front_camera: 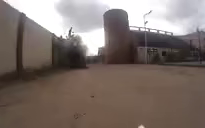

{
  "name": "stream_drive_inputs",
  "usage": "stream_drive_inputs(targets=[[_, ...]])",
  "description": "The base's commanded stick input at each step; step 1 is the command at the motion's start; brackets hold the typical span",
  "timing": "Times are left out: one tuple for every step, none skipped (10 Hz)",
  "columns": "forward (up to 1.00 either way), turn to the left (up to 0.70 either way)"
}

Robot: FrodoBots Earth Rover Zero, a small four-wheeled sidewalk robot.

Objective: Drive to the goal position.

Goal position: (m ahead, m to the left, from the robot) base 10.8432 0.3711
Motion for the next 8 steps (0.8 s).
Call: stream_drive_inputs(targets=[[0.7,0.0],[0.7,0.0],[0.7,0.0],[0.7,0.0],[0.7,0.0],[0.7,0.0],[0.7,0.0],[0.7,0.0]])
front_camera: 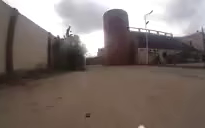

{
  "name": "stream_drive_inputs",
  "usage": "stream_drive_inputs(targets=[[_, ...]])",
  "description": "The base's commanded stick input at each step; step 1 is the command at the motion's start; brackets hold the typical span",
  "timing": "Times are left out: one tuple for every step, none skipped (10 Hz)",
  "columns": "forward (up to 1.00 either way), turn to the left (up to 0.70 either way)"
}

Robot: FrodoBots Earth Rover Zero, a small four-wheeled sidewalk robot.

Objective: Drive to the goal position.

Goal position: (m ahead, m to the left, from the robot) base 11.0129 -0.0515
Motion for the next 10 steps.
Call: stream_drive_inputs(targets=[[0.7,0.0],[0.7,0.0],[0.7,0.0],[0.7,0.0],[0.7,0.0],[0.7,0.0],[0.7,0.0],[0.7,0.0],[0.7,0.0],[0.7,0.0]])
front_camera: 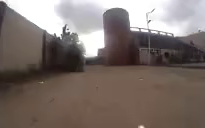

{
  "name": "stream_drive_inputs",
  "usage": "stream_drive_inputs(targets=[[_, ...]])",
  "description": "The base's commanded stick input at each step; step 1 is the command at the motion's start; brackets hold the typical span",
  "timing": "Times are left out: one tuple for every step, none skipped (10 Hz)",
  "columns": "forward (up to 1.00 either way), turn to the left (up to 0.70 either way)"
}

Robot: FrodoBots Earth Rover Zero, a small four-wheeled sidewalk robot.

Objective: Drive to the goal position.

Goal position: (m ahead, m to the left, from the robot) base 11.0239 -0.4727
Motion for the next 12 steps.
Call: stream_drive_inputs(targets=[[0.7,0.0],[0.7,0.0],[0.7,0.0],[0.7,0.0],[0.7,0.0],[0.7,0.0],[0.7,0.0],[0.7,0.0],[0.7,0.0],[0.7,0.0],[0.7,0.0],[0.7,0.0]])
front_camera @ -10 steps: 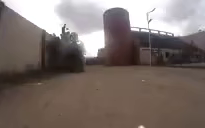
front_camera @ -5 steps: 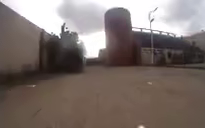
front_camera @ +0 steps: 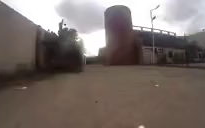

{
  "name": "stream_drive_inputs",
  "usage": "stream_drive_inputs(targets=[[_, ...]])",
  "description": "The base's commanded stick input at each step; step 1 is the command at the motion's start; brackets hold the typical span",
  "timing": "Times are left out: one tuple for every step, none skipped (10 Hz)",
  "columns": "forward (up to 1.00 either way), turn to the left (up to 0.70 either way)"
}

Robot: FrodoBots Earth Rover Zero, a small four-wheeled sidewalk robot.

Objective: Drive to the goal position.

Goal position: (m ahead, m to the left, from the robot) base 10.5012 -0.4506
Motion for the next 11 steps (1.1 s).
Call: stream_drive_inputs(targets=[[0.7,0.0],[0.7,0.0],[0.7,0.0],[0.7,0.0],[0.7,0.0],[0.7,0.0],[0.7,0.0],[0.7,0.0],[0.7,0.0],[0.7,0.0],[0.7,0.0]])
